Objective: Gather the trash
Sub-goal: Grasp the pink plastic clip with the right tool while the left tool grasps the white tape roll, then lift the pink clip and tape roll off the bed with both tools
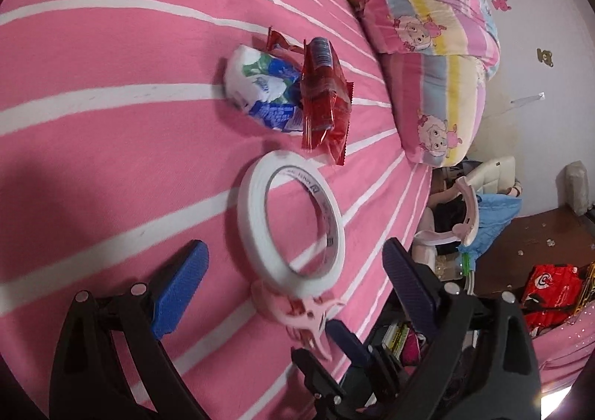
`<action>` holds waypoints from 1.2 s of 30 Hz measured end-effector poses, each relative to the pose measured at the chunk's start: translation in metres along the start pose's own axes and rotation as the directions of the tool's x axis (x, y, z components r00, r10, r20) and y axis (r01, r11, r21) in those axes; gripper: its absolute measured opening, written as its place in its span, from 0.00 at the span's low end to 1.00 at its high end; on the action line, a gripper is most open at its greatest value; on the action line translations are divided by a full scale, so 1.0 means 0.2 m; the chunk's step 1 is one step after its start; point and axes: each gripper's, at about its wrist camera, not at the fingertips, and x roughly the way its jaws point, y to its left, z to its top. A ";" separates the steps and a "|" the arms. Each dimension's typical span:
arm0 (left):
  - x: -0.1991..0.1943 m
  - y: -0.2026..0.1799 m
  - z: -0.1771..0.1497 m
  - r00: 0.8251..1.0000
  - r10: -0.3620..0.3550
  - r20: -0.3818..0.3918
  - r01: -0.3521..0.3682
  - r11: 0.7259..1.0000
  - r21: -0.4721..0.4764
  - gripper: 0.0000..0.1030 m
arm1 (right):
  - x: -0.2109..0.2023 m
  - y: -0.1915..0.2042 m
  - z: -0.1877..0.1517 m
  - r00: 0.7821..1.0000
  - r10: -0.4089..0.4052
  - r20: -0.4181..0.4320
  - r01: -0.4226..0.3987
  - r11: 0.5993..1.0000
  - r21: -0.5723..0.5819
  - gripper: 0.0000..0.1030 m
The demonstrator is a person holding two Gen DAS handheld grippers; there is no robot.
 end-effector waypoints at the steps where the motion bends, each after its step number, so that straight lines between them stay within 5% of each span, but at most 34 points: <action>1: 0.02 -0.01 0.01 1.000 0.006 -0.004 -0.006 1.000 0.008 0.87 | 0.00 0.00 0.00 1.000 -0.005 0.002 0.005 1.000 -0.004 0.44; 4: 0.07 -0.02 0.03 0.999 0.042 -0.022 -0.042 0.999 0.027 0.65 | 0.02 0.00 -0.01 1.000 -0.021 0.008 0.021 1.000 -0.022 0.40; 6: 0.08 0.00 0.03 0.999 0.035 -0.021 -0.035 0.999 0.012 0.59 | 0.02 0.01 -0.01 0.999 -0.031 0.011 0.031 0.999 -0.034 0.39; 12: 0.10 0.08 0.04 0.999 0.025 -0.026 -0.026 0.998 -0.060 0.18 | 0.02 0.04 0.00 0.999 -0.041 0.009 0.041 0.997 -0.061 0.12; 28: -0.30 0.07 -0.19 0.986 -0.081 0.143 0.091 0.994 -0.062 0.15 | -0.23 0.14 -0.05 0.995 0.017 0.098 -0.013 0.999 -0.035 0.06; 36: -0.61 0.00 -0.44 0.960 -0.053 0.274 0.043 0.998 0.039 0.14 | -0.43 0.24 -0.15 0.989 0.007 0.148 0.005 0.997 -0.083 0.06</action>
